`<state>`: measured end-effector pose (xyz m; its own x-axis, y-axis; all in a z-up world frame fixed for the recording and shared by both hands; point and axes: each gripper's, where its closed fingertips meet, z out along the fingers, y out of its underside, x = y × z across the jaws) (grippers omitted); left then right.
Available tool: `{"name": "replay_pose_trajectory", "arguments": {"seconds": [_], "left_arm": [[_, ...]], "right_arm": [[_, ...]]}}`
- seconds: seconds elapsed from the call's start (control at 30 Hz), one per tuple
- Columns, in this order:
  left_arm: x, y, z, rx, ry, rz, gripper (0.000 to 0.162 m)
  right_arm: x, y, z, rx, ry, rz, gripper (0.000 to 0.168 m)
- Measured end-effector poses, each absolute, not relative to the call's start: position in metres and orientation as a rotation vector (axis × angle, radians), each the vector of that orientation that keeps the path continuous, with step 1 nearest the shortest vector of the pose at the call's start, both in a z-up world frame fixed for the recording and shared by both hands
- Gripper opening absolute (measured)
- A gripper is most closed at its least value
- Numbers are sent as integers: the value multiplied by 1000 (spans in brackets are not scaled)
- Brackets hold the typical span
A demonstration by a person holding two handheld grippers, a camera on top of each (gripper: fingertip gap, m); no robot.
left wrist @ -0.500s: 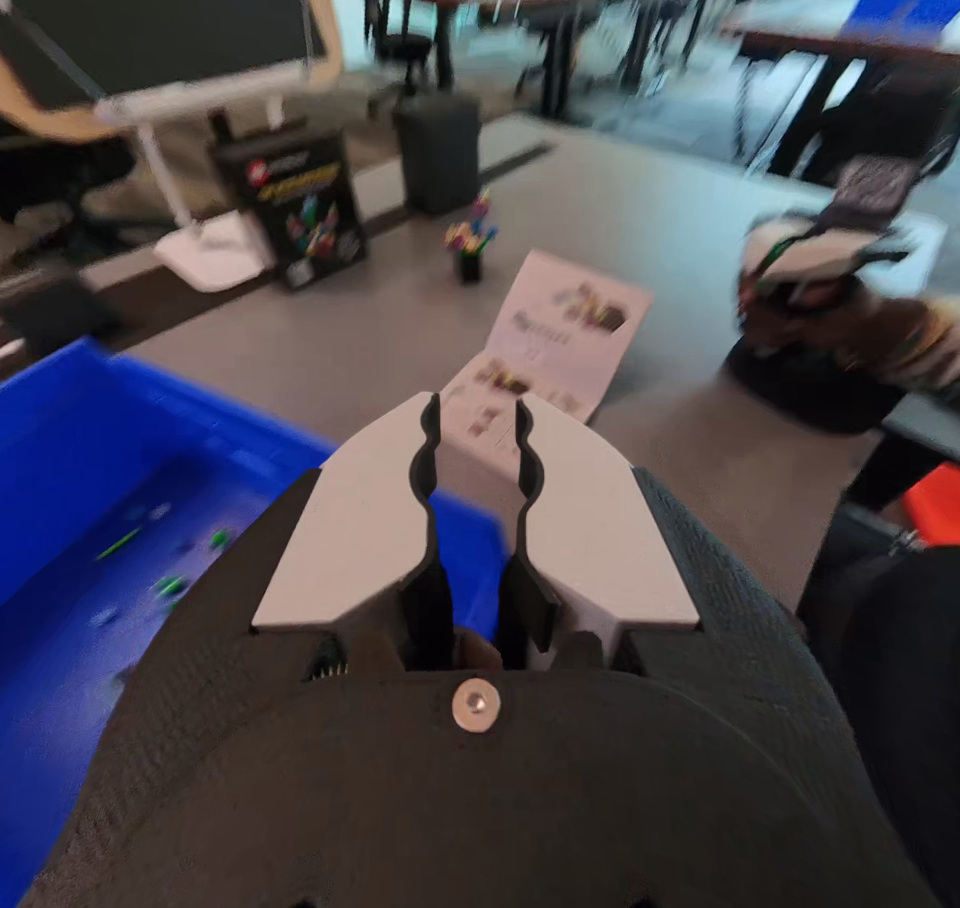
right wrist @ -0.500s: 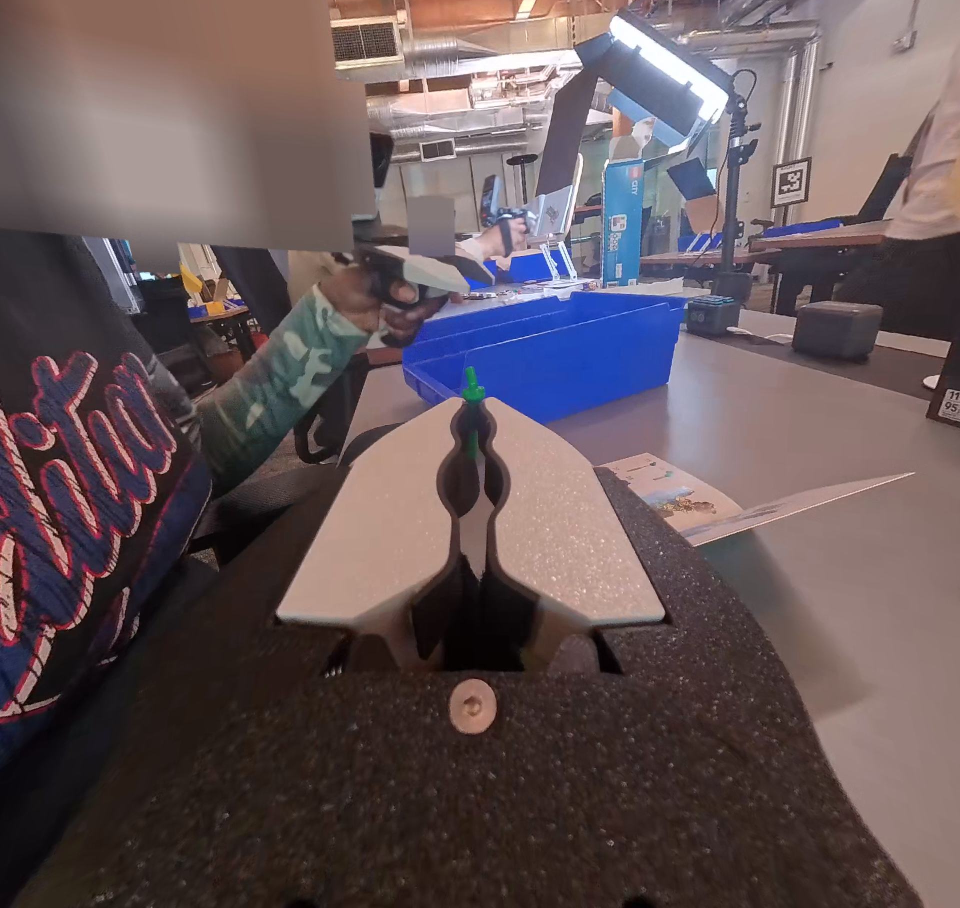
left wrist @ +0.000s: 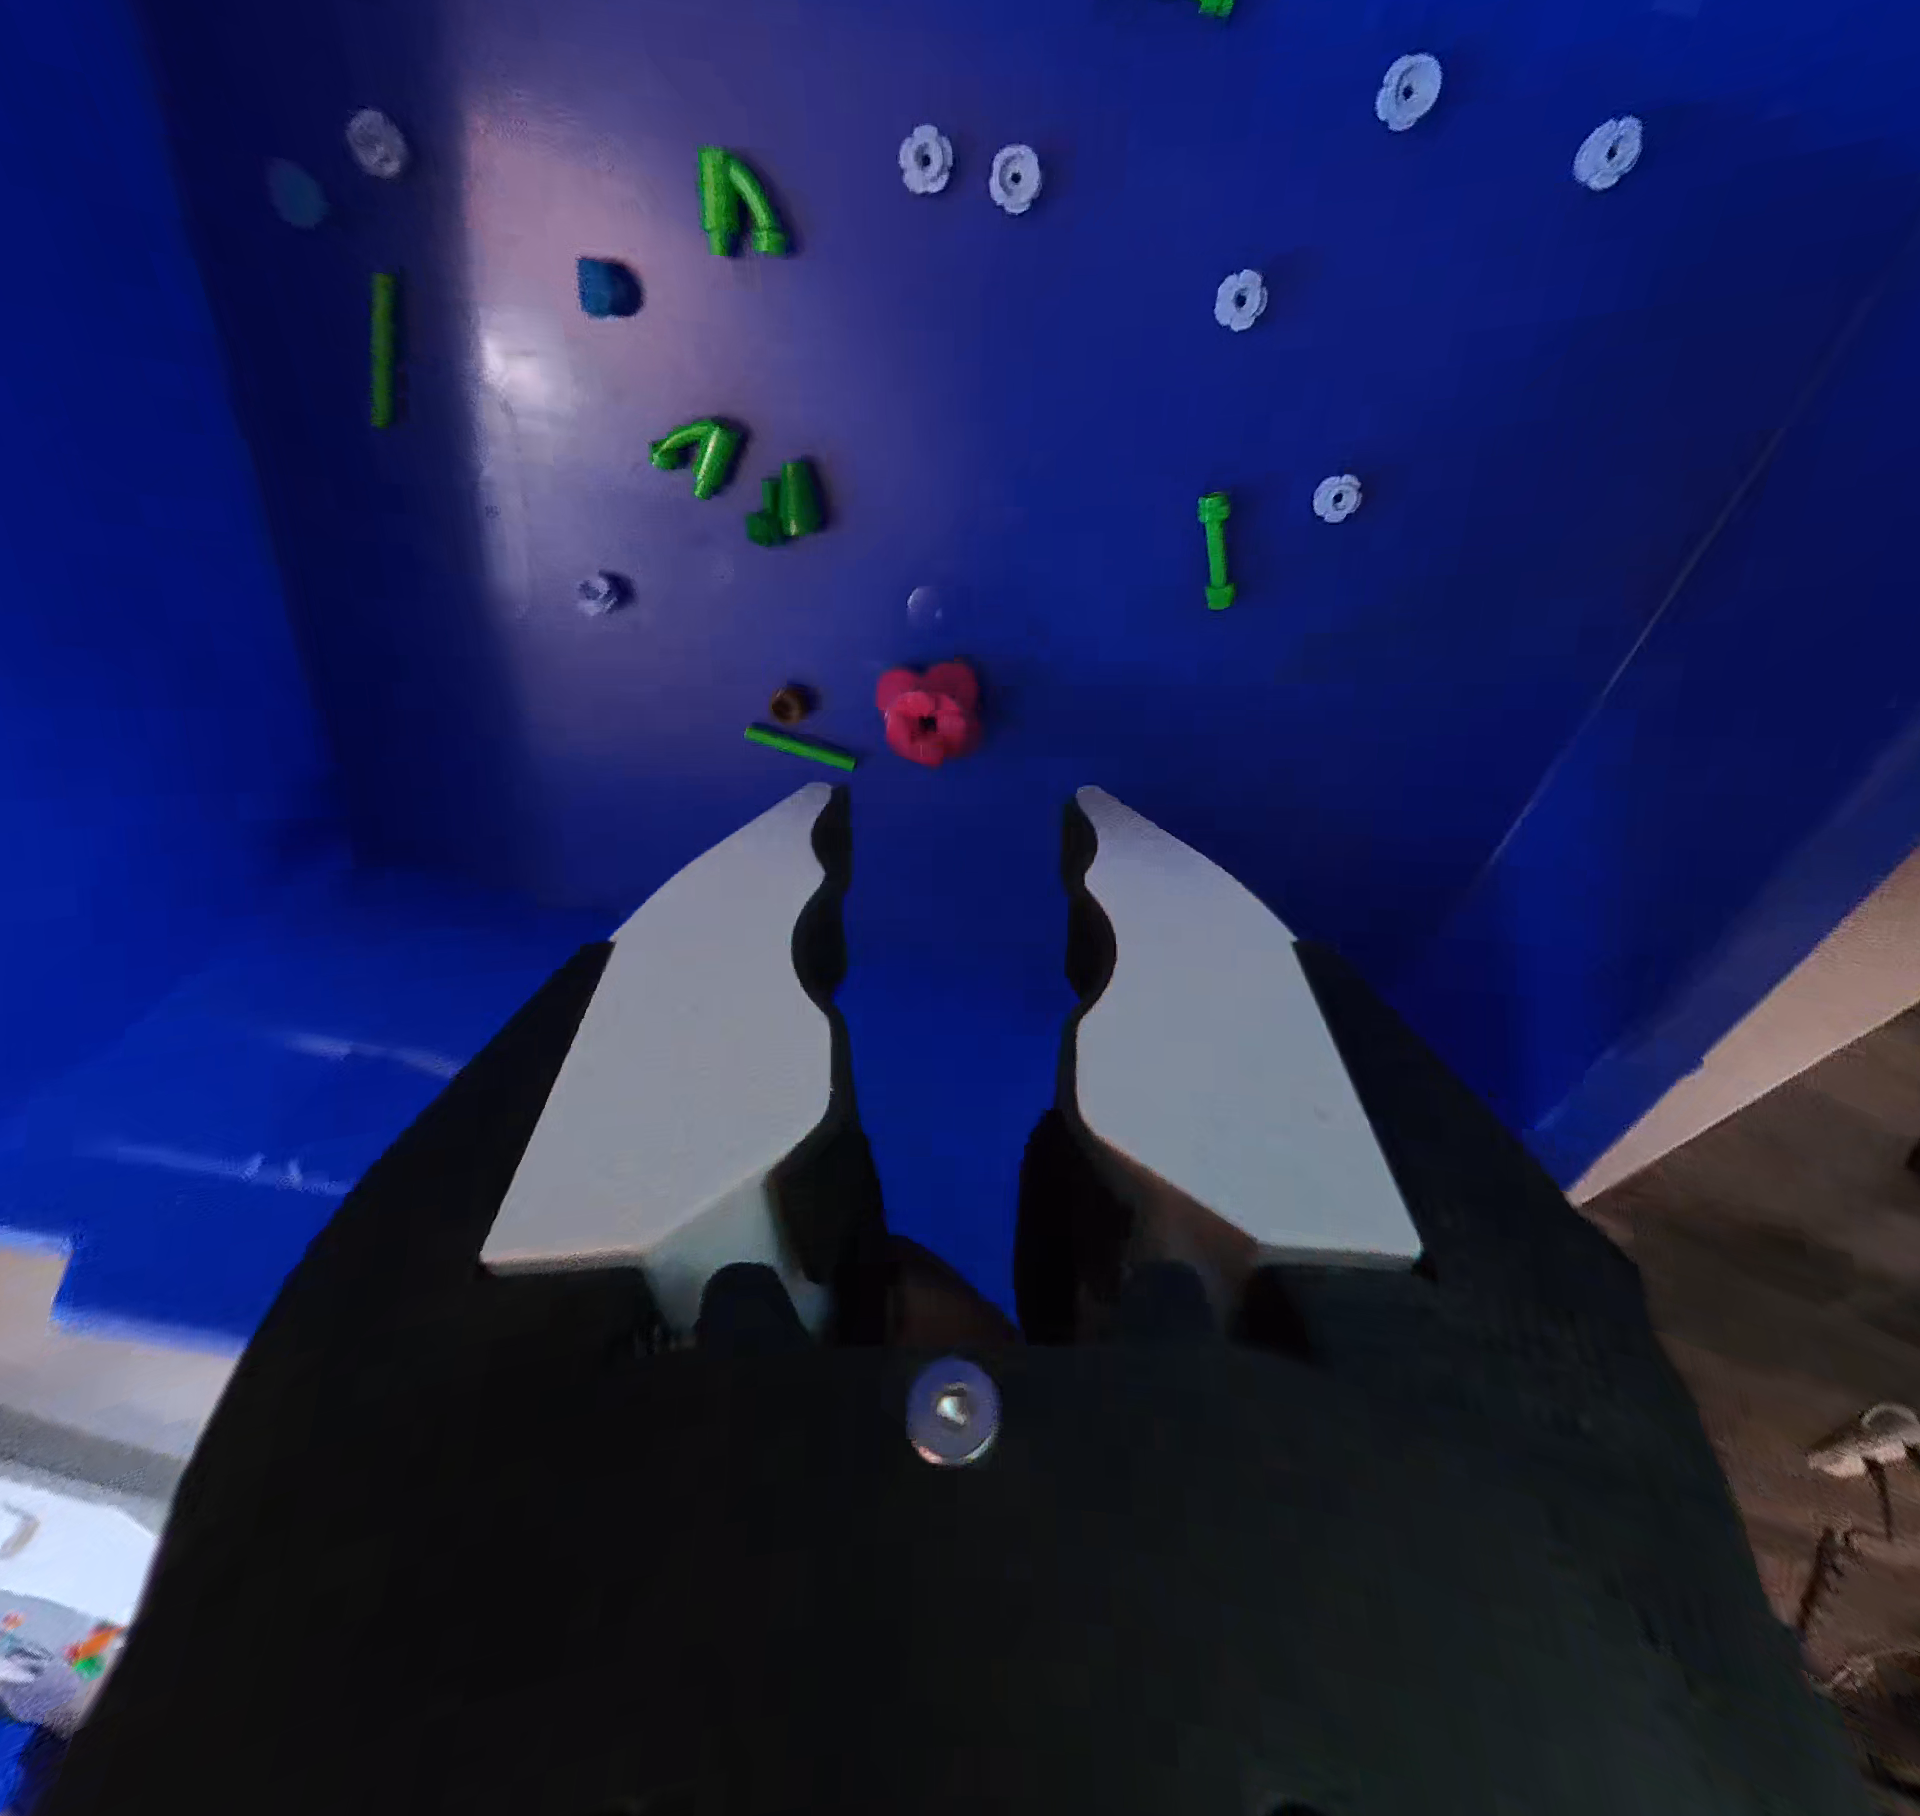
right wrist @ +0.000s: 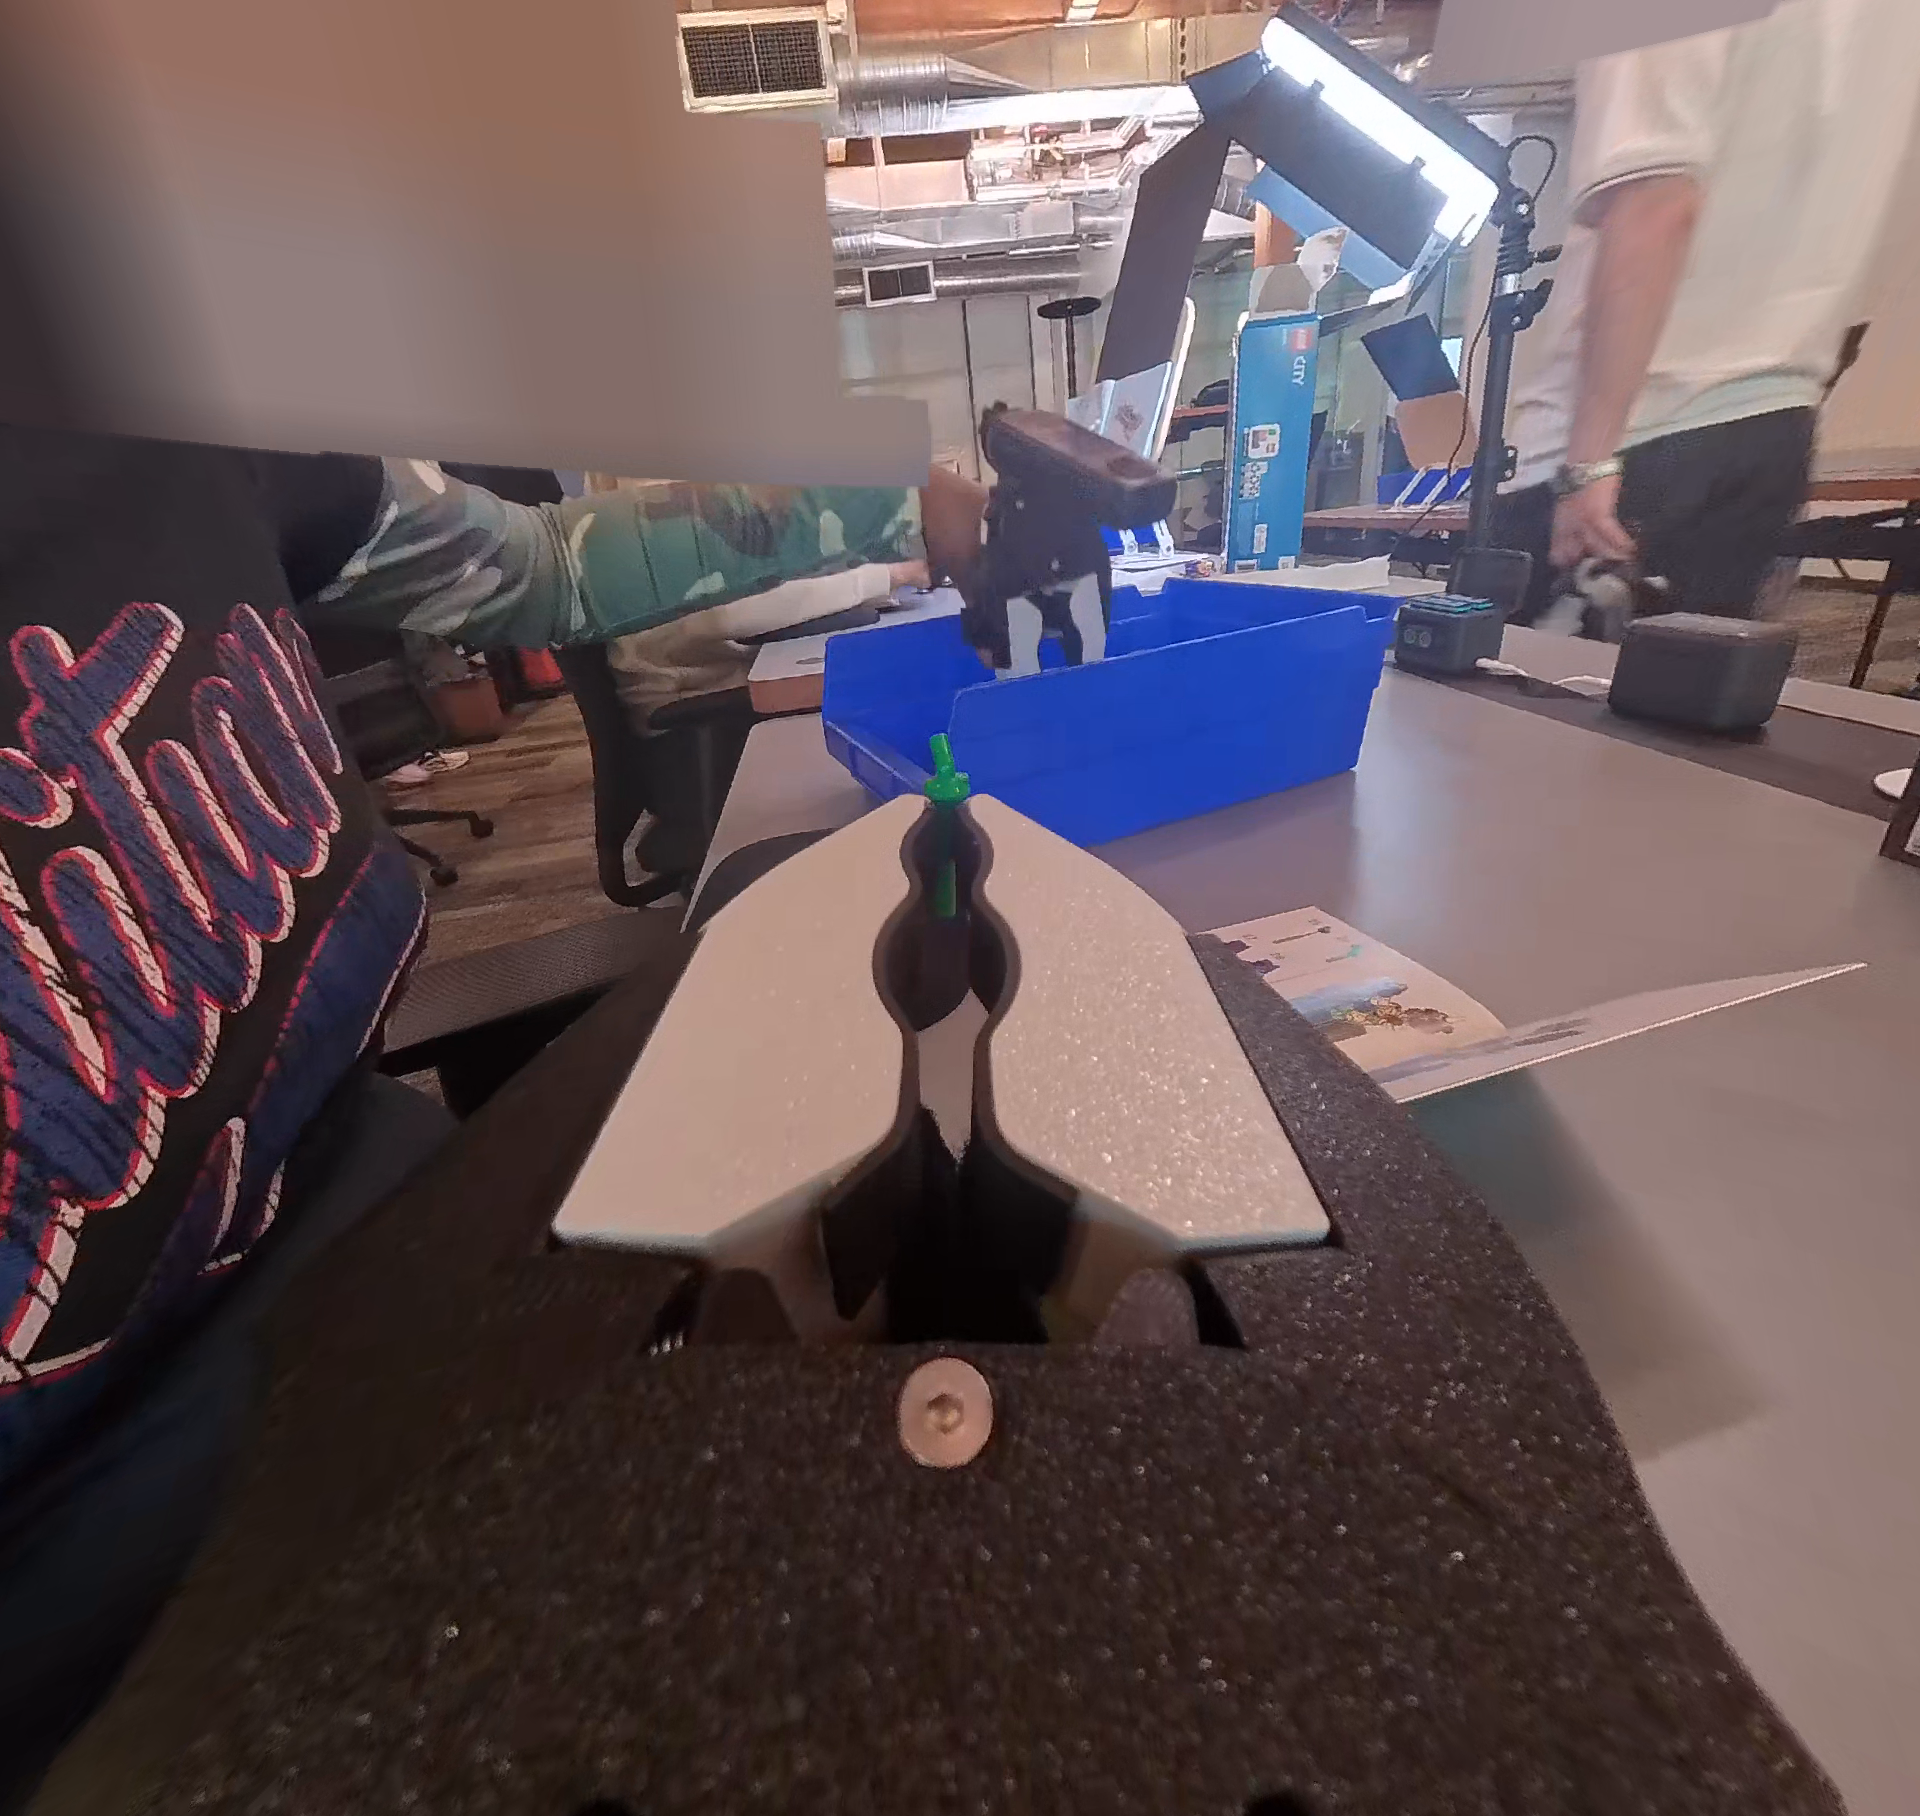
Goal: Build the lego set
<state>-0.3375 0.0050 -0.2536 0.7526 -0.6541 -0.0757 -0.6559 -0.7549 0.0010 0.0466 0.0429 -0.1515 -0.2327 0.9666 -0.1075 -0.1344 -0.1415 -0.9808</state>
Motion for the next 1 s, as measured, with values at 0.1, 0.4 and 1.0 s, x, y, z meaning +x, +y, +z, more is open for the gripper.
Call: {"name": "replay_pose_trajectory", "arguments": {"seconds": [0.1, 0.4, 1.0], "left_arm": [[-335, 7, -265, -2918, 1182, 102, 38], [-335, 8, -281, -3013, 1105, 23, 22], [-14, 24, -192, -1908, 676, -554, 21]], "right_arm": [[48, 44, -150, -1071, -1182, 1556, 2], [48, 43, -151, -1063, -1195, 1551, 2], [49, 47, -149, -1063, -1165, 1551, 2]]}}
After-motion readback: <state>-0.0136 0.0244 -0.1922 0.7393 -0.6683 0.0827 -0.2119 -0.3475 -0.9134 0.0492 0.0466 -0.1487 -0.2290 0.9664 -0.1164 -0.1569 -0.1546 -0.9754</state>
